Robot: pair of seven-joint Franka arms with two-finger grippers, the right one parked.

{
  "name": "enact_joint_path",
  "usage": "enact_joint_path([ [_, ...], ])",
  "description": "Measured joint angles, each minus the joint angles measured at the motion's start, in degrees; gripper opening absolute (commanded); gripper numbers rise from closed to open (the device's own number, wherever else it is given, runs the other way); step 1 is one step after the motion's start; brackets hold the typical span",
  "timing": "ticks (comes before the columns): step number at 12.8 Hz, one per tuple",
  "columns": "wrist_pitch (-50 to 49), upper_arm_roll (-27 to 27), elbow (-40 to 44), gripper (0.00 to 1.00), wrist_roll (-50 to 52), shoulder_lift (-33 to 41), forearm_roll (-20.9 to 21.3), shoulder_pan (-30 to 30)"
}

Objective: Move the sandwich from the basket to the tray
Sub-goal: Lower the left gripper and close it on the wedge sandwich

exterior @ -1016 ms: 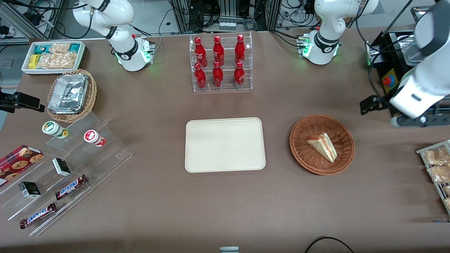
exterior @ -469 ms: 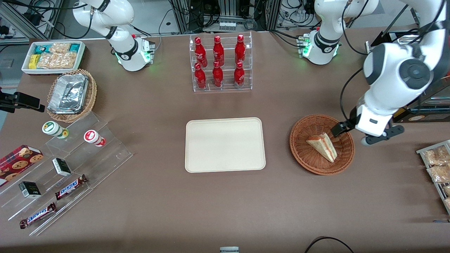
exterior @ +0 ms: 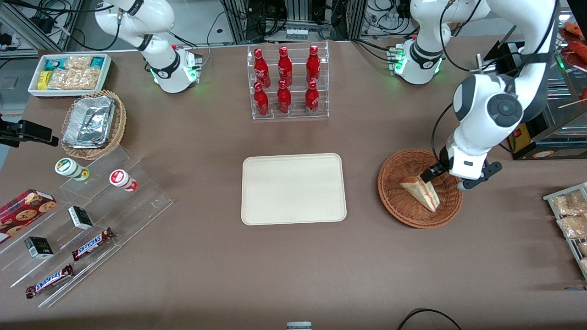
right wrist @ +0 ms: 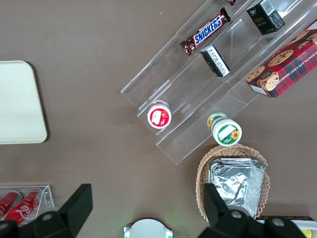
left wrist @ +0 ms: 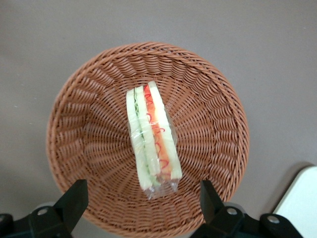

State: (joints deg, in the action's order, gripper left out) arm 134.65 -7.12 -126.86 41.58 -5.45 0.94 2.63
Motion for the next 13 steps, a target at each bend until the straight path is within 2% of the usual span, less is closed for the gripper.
enact_joint_path([
  [3, 3.8, -1.0, -0.2, 1.0, 2.8, -3.9, 0.0, 0.0],
  [9, 4.2, -1.2, -0.2, 1.0, 3.1, -7.7, 0.0, 0.0],
  [10, 4.3, -1.1, -0.2, 0.96, 3.1, -7.9, 0.0, 0.0],
  [11, 5.0, -1.1, -0.2, 0.81, 3.2, -8.1, 0.0, 0.0],
  [13, 6.3, -1.1, -0.1, 0.1, 3.2, -9.3, 0.0, 0.0],
])
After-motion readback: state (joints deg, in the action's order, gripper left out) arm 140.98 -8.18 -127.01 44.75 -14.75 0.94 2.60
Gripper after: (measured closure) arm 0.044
